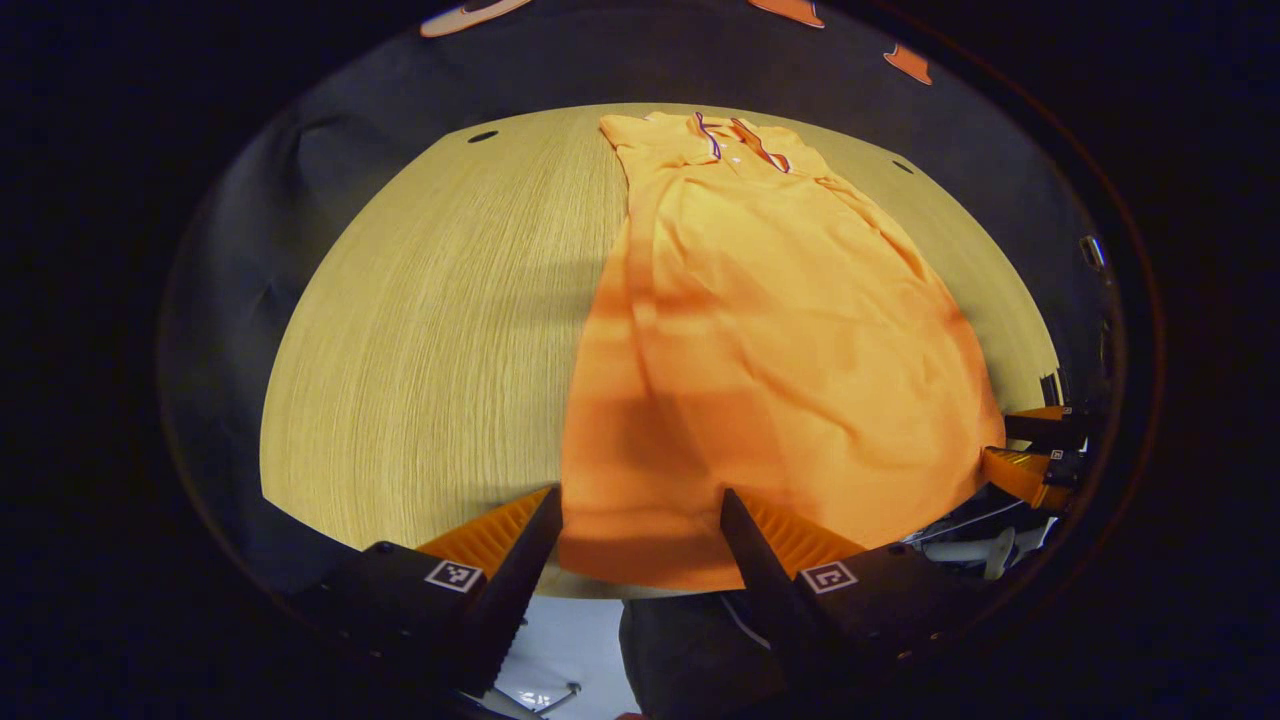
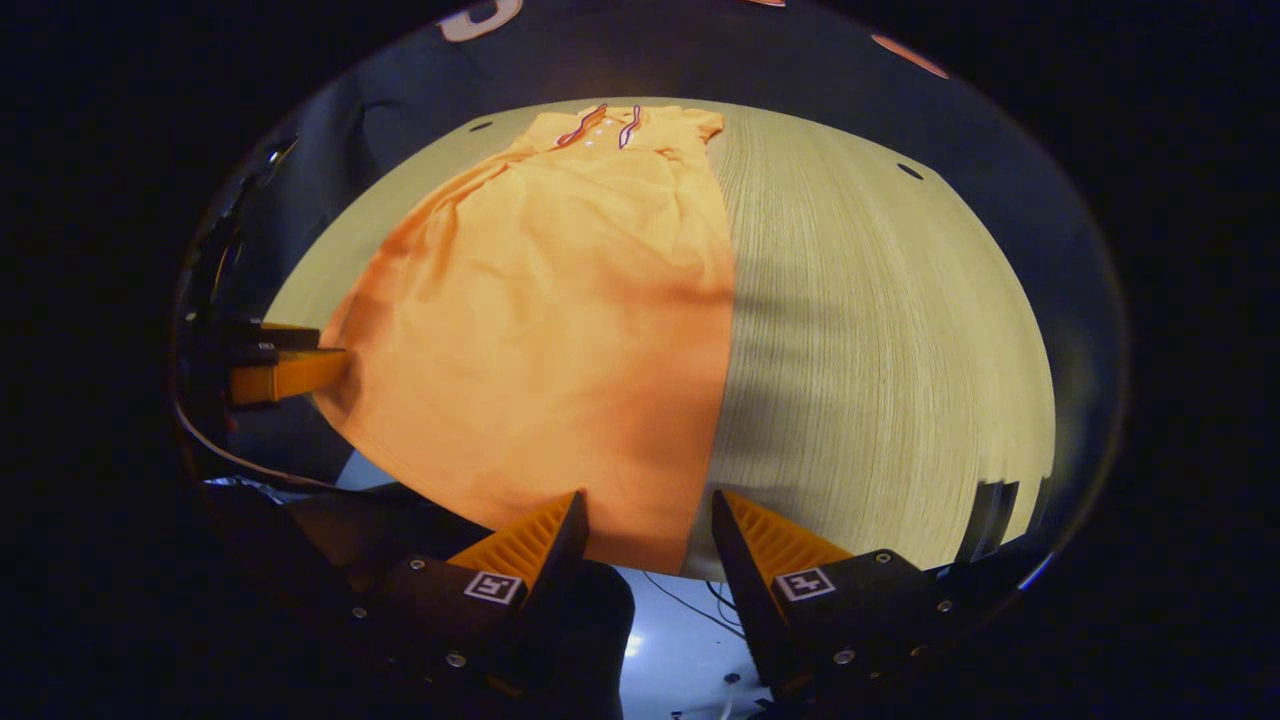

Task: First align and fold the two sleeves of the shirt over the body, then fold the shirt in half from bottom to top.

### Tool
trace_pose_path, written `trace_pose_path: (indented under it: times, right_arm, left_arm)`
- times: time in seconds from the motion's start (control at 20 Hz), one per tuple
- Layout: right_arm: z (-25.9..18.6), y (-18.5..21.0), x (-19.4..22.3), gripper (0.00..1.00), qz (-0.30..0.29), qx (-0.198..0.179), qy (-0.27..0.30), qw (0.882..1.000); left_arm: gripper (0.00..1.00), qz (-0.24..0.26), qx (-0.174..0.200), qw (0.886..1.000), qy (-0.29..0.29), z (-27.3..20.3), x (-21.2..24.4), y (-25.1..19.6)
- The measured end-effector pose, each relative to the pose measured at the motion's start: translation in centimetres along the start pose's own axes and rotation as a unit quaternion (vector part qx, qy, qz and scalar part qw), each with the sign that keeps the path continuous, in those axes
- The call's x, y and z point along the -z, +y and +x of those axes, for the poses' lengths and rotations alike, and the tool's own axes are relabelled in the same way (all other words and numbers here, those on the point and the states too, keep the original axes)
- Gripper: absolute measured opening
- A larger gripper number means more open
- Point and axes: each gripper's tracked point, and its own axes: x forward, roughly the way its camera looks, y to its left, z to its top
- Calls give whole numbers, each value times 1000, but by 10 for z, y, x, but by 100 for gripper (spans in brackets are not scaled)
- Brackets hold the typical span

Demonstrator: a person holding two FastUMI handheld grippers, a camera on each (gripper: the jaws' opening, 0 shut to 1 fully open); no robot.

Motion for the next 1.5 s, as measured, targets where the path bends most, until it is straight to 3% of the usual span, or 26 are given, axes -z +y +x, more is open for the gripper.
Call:
trace_pose_path:
  times: [0.05, 0.1, 0.15, 0.2, 0.25, 0.3, 0.35, 0.4, 0.45, 0.6, 0.9, 1.3, 1.5]
  right_arm:
    - [1, 1, -4, 57, -1, 0, -5, 1000]
    - [0, 0, -8, 44, 22, 3, -9, 1000]
    - [3, 2, -9, 20, 31, -4, -5, 1000]
    - [3, 4, -9, 20, 38, -14, -2, 999]
    - [3, 12, -10, 20, 64, -52, -4, 997]
    - [3, 13, -12, 13, 125, -72, -10, 989]
    - [1, 15, -7, 6, 129, -87, -1, 988]
    - [3, 15, -8, 5, 136, -89, -10, 987]
    - [0, 21, -7, 5, 134, -110, -8, 985]
    - [-9, 23, -14, 4, 134, -122, -34, 983]
    - [-28, 40, -45, 4, 201, -207, -64, 955]
    - [-47, 38, -118, 3, 244, -249, -116, 930]
    - [-49, 29, -157, 3, 241, -249, -136, 928]
  left_arm:
    - [99, 4, 4, 1000, -3, 2, -3, -3]
    - [98, 13, 10, 1000, -12, 1, -9, -6]
    - [83, 17, 16, 1000, -15, 7, -10, -10]
    - [54, 18, 27, 999, -15, 6, -13, -15]
    - [31, 1, 30, 999, -15, 6, -13, -17]
    - [8, -8, 34, 999, -11, 7, -14, -17]
    - [8, -13, 37, 999, -11, 8, -14, -17]
    - [8, -25, 38, 999, -12, 6, -15, -18]
    - [1, -25, 39, 999, -13, 7, -14, -19]
    - [1, -9, 35, 999, -33, -1, -26, -21]
    - [1, -16, 54, 995, -88, -36, -67, -29]
    - [1, -12, 82, 988, -127, -46, -135, -27]
    - [1, -7, 91, 985, -144, -47, -169, -26]
